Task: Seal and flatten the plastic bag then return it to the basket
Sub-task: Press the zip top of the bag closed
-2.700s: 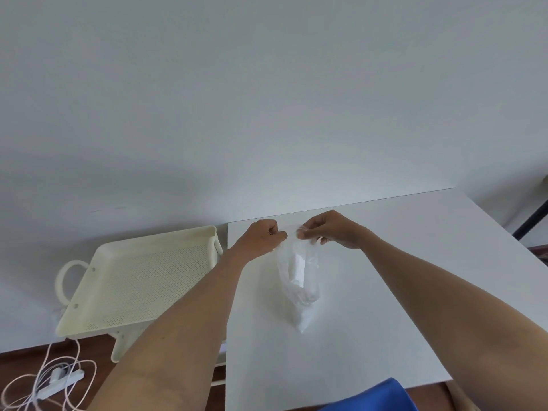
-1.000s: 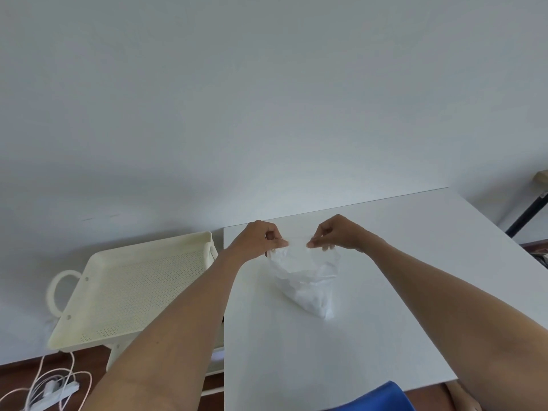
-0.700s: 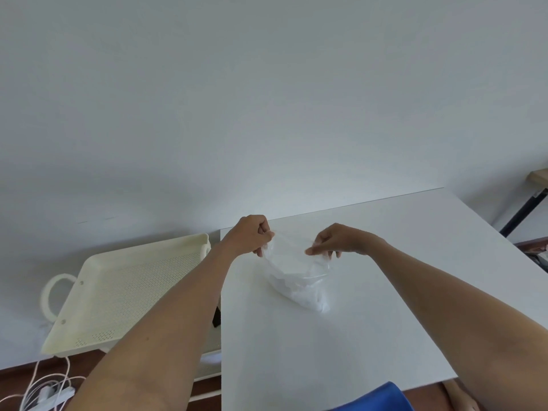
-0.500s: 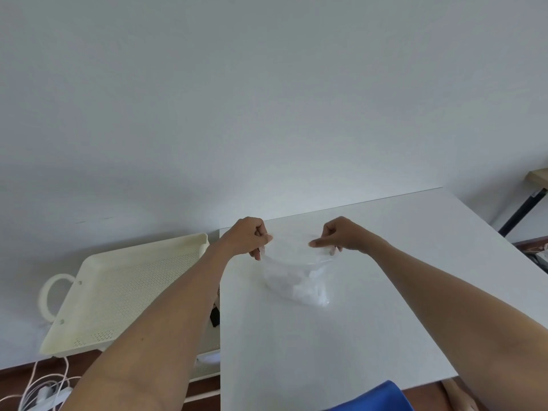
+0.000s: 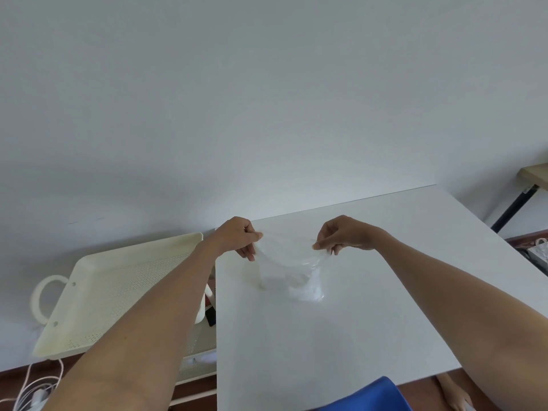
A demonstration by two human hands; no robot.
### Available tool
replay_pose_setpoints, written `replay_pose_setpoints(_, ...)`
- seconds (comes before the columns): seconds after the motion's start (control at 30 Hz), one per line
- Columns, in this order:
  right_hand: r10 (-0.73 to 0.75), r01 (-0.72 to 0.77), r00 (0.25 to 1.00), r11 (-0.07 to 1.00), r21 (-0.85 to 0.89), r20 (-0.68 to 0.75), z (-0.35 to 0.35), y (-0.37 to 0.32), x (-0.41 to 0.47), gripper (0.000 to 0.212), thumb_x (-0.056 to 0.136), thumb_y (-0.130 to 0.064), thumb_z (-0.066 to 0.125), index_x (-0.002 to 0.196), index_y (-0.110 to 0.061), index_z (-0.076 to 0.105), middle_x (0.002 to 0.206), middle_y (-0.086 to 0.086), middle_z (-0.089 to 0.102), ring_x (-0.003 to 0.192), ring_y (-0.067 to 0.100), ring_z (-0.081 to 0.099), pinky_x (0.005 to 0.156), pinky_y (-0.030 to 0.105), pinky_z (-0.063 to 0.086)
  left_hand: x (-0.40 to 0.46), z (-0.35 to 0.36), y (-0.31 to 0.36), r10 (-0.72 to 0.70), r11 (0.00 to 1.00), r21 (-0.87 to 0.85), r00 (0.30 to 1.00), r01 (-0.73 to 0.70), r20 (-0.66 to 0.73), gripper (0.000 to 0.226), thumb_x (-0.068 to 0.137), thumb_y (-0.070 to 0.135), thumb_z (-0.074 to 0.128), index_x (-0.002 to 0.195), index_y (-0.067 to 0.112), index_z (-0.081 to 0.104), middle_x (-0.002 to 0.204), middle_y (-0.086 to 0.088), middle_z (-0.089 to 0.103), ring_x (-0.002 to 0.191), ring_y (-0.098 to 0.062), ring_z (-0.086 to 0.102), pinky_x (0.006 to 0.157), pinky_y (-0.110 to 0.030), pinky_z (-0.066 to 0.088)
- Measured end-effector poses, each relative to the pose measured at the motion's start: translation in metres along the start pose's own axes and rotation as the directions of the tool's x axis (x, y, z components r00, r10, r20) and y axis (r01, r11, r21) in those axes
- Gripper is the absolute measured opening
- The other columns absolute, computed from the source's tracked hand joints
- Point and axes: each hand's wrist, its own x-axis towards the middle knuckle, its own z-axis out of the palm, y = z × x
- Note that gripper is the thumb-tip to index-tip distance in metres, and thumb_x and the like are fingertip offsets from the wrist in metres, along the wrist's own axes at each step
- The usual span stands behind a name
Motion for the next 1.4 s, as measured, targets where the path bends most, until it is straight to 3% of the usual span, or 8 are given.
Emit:
replay_pose_setpoints(0.2,-0.150,0.123,0.962,0.984,-0.126,-0.226,-0.006,-0.001,0.003,0.014,0.086,-0.015,0.083,0.093,-0.009,0.073,0.071,-0.002,0.062,0.062,0.013,0.056,0.061,0.022,0.043,0.000,-0.006,0.002,-0.008,1.000,-0.024,0.993,0.011,0.118,0.029,0.095,0.028,0.069,0.080,0.011,0.050,0.074,-0.017,0.077,0.070,-0.030,0.077,0.068,-0.034,0.059)
replay_pose_setpoints(0.4,-0.074,0.061,0.987,0.994,-0.092,-0.141,-0.010,0.002,-0.002,0.025,0.085,-0.015,0.085,0.105,-0.003,0.075,0.087,0.008,0.070,0.069,0.015,0.062,0.061,0.024,0.049,-0.003,-0.014,-0.009,0.012,1.000,0.004,0.996,-0.012,0.090,0.034,0.090,0.039,0.073,0.083,0.011,0.055,0.080,-0.012,0.078,0.078,-0.019,0.076,0.075,-0.034,0.058)
replay_pose_setpoints(0.53,-0.138,0.143,0.979,0.990,0.021,-0.147,-0.011,-0.001,-0.005,0.011,0.087,-0.012,0.082,0.097,-0.015,0.078,0.098,0.011,0.074,0.076,0.020,0.063,0.065,0.026,0.048,-0.004,-0.013,-0.013,0.120,0.991,-0.060,0.992,-0.122,-0.034,0.020,0.084,0.030,0.081,0.091,0.016,0.068,0.088,0.000,0.069,0.079,-0.012,0.069,0.070,-0.027,0.058)
replay_pose_setpoints(0.63,-0.128,0.128,0.989,0.992,-0.006,-0.069,-0.009,-0.004,-0.006,0.014,0.094,-0.015,0.074,0.091,-0.027,0.082,0.117,-0.001,0.078,0.081,0.016,0.064,0.070,0.025,0.048,-0.007,-0.012,-0.013,0.156,0.979,-0.128,0.988,-0.156,-0.013,0.011,0.085,0.025,0.081,0.092,0.020,0.074,0.095,0.000,0.066,0.084,-0.013,0.065,0.077,-0.030,0.057)
replay_pose_setpoints(0.8,-0.016,0.016,1.000,1.000,-0.023,0.016,-0.007,-0.002,-0.007,0.019,0.094,-0.035,0.074,0.111,-0.033,0.082,0.123,-0.014,0.076,0.092,0.013,0.066,0.082,0.027,0.048,-0.012,-0.014,-0.013,0.175,0.980,-0.101,0.984,-0.173,0.018,0.009,0.090,0.026,0.075,0.098,0.026,0.079,0.110,-0.013,0.065,0.088,-0.011,0.063,0.087,-0.036,0.058)
replay_pose_setpoints(1.0,-0.006,0.015,0.997,0.993,-0.119,0.073,-0.008,-0.003,-0.011,0.041,0.076,-0.063,0.081,0.114,-0.047,0.078,0.115,-0.019,0.077,0.108,0.011,0.071,0.087,0.026,0.053,-0.015,-0.018,-0.012,0.139,0.990,0.011,0.986,-0.141,0.094,0.017,0.090,0.049,0.069,0.097,0.037,0.079,0.114,0.009,0.072,0.104,-0.015,0.068,0.088,-0.037,0.058)
replay_pose_setpoints(1.23,-0.017,0.024,0.998,0.993,-0.116,0.061,-0.010,0.002,-0.012,0.044,0.068,-0.051,0.088,0.110,-0.039,0.079,0.117,-0.003,0.077,0.105,0.014,0.073,0.087,0.030,0.055,-0.019,-0.026,-0.009,0.136,0.987,0.072,0.985,-0.144,0.107,0.037,0.063,0.057,0.088,0.092,0.037,0.080,0.110,0.003,0.070,0.101,-0.015,0.068,0.084,-0.033,0.058)
replay_pose_setpoints(1.4,-0.006,0.005,1.000,0.981,-0.192,-0.006,-0.011,0.005,-0.014,0.026,0.073,-0.051,0.088,0.089,-0.033,0.084,0.086,-0.011,0.081,0.082,0.000,0.074,0.076,0.025,0.053,-0.017,-0.029,-0.015,0.134,0.977,0.168,0.991,-0.133,0.006,0.030,0.065,0.049,0.090,0.078,0.025,0.078,0.091,0.006,0.075,0.085,-0.014,0.071,0.079,-0.036,0.052)
